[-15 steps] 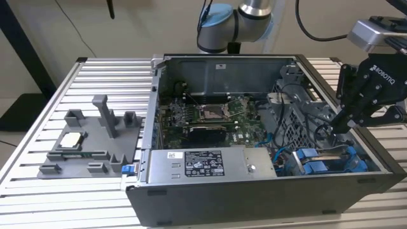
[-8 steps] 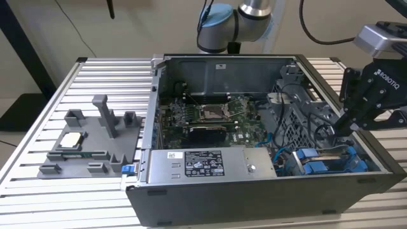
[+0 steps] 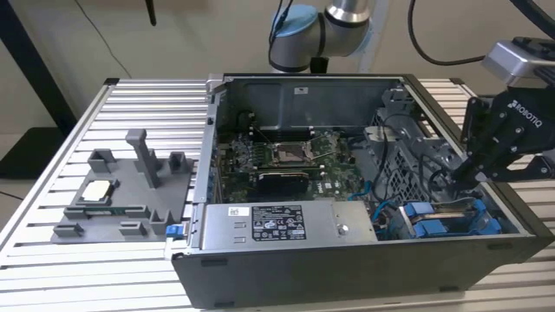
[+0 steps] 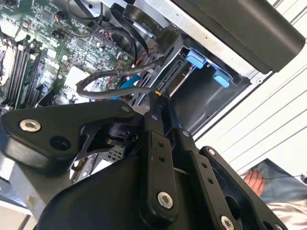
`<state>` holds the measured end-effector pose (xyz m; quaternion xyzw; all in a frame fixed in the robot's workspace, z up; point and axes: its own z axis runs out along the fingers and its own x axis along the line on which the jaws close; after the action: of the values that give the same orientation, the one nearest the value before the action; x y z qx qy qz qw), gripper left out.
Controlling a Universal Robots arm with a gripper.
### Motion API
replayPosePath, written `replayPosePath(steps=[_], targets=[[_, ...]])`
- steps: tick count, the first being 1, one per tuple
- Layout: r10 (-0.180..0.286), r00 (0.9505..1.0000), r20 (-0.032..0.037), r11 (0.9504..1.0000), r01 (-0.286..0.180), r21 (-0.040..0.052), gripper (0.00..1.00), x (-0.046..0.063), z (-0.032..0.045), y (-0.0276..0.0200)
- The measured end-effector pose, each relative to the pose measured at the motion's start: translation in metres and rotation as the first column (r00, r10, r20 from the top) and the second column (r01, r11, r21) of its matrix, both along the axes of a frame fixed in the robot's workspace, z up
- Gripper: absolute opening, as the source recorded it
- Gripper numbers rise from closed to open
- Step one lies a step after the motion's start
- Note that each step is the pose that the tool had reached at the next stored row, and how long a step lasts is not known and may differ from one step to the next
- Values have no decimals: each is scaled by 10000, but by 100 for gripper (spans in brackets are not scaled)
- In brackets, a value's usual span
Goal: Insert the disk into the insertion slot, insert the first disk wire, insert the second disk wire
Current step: 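Insert the first disk wire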
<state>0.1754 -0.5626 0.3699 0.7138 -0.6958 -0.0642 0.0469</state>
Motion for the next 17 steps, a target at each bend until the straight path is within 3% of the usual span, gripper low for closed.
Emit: replayPosePath(steps=[17], targets=[[-1, 10000, 3, 10000, 1, 30, 19, 4, -33, 0]])
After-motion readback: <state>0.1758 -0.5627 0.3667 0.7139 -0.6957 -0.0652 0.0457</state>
